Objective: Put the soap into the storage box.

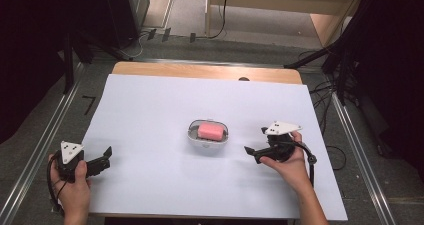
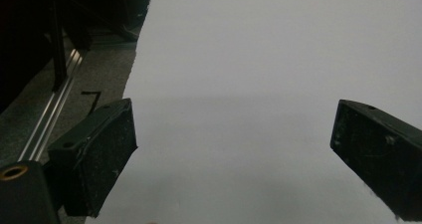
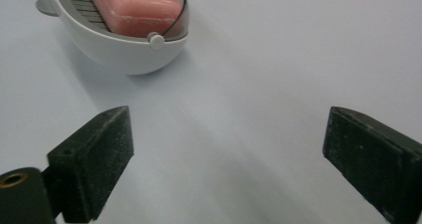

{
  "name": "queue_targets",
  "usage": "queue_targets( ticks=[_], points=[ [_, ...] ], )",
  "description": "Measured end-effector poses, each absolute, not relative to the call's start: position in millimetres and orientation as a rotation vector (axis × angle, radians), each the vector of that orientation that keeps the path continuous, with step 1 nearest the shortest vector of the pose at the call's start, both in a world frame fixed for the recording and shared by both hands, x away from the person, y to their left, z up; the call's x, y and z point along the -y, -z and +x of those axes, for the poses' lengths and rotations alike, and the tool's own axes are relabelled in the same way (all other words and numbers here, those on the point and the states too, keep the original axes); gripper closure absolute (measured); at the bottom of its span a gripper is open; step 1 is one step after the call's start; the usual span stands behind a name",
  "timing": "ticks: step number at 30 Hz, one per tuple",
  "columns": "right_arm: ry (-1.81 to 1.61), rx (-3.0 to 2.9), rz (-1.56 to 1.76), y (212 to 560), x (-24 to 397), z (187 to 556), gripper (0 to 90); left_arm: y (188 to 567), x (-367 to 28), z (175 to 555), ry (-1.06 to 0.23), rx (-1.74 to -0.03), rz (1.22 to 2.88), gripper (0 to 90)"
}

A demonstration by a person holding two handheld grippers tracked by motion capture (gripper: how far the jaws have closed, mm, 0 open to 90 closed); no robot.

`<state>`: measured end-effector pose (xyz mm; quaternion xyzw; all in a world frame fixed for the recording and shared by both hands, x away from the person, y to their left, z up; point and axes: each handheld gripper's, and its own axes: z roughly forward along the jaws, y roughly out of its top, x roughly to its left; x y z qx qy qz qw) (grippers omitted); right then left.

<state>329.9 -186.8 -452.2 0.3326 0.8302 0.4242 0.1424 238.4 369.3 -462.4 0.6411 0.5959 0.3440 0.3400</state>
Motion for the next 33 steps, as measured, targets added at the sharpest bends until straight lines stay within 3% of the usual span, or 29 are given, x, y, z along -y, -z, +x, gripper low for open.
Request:
queue_targets(
  ticks=[6,33],
  points=[
    [-1.231,-2.374,1.027,458,200,323,0.0,462,-369,238,-0.896,-1.548,1.669,4.3],
    [-1.209,-2.251,1.208,475,264,287,0.0,463,-369,238,-0.899,-1.548,1.667,4.3]
  ],
)
